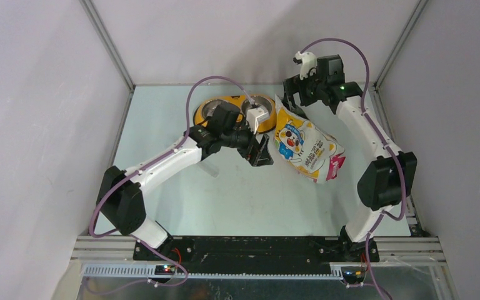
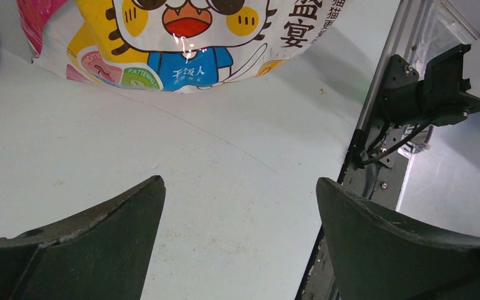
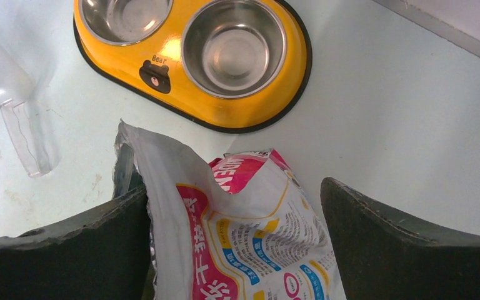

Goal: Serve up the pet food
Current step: Open the pet food bag at the center of the board.

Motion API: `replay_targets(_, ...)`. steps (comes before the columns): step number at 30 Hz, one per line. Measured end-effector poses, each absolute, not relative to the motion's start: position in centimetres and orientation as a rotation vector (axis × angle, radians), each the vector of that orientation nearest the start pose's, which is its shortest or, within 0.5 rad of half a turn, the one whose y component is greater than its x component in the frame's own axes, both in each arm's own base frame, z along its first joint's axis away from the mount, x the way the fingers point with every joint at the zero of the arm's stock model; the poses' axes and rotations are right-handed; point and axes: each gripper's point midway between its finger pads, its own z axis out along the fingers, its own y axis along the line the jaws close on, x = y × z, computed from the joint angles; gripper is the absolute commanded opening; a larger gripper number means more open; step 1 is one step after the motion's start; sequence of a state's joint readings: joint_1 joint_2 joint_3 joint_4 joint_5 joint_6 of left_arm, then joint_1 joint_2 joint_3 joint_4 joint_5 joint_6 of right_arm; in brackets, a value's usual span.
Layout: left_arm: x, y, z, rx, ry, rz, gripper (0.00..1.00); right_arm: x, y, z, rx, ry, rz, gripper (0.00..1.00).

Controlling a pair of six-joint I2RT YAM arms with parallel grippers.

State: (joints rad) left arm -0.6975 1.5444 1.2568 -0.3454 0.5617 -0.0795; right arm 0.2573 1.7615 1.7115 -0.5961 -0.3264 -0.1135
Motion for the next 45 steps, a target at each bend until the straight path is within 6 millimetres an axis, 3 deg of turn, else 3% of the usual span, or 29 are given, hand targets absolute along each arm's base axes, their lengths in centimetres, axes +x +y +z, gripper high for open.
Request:
replay_targets(24, 25.6, -34.7, 20.5, 1.016, 2.035, -1.059, 0.98, 44.3, 16.4, 24.8, -0.499, 2.088, 0.416, 0.96)
replay_targets(36, 25.4, -35.0, 20.6, 1.021, 2.032, -1.073, 0.98, 44.1, 15.5, 24.9, -0.445, 2.095, 0.439, 0.87)
replay_targets(45, 25.4, -35.0, 20.5, 1.021, 2.035, -1.072, 0.98, 43.3, 16.1, 25.8, -0.464, 2.069, 0.426, 0.79)
